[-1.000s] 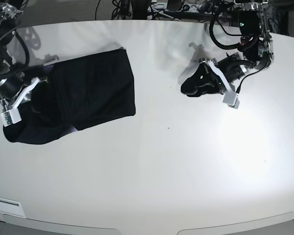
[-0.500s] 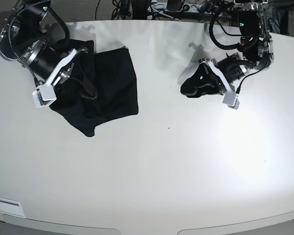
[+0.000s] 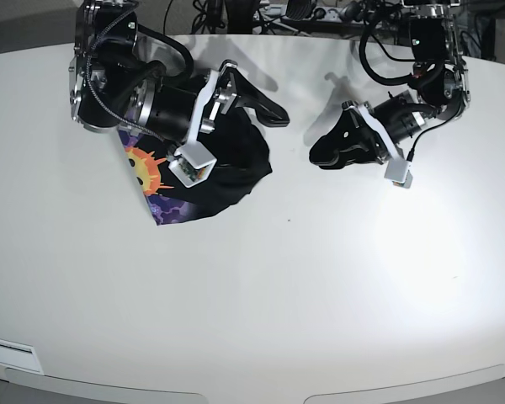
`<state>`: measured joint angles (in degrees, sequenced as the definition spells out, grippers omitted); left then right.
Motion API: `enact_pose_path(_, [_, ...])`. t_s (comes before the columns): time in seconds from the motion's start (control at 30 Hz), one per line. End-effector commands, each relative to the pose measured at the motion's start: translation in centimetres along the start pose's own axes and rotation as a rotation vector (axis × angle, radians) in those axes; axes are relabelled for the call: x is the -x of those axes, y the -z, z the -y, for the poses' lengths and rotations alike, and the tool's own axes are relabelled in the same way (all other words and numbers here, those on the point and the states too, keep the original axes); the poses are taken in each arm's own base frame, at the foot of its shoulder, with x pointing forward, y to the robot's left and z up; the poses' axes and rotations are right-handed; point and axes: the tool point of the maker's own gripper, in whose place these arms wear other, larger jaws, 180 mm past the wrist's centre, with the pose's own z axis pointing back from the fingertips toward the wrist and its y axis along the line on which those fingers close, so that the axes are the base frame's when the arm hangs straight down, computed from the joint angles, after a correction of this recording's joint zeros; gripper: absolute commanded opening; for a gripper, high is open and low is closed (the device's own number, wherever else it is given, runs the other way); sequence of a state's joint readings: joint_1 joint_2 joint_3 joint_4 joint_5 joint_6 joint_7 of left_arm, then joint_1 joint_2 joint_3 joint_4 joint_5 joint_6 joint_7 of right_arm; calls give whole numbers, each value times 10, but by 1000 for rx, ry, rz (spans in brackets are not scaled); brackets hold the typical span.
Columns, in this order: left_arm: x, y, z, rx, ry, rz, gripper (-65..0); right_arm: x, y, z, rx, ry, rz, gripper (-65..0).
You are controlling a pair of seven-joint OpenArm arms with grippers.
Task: Fold the T-shirt properly
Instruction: 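Grasp the folded bundle with both grippers and lift it, then flip the bundle over with both grippers, exposing the printed graphic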
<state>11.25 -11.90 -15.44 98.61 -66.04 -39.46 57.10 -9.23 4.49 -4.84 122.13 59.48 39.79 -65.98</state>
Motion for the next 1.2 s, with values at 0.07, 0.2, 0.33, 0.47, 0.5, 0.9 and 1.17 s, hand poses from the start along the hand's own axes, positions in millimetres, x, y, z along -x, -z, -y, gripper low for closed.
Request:
enact_pose_path(0.07, [-13, -2, 13, 66, 1, 38, -489, -28, -8, 7, 30, -88, 60, -145])
enact_pose_path(0.2, [-16, -3, 23, 120, -27, 48, -490, -39, -14, 15, 55, -111, 92, -145])
enact_pose_path(0.33, [-21, -5, 39, 209, -67, 73, -650, -38, -21, 38, 154, -187, 46, -248])
enact_pose_path(0.47, [0, 7, 68, 310, -43, -41, -650, -37, -31, 69, 285, -265, 33, -650])
enact_pose_path(0.5, [3, 12, 81, 348, -31, -61, -650, -37, -32, 76, 303, -268, 41, -650])
enact_pose_path(0.9, [77, 82, 120, 309, 300, -351, -650, 20, -27, 214, 411, -186, -230, -650])
enact_pose_path(1.17, [112, 82, 24, 112, 307, -515, -650, 93, -68, 214, 416, -38, -361, -650])
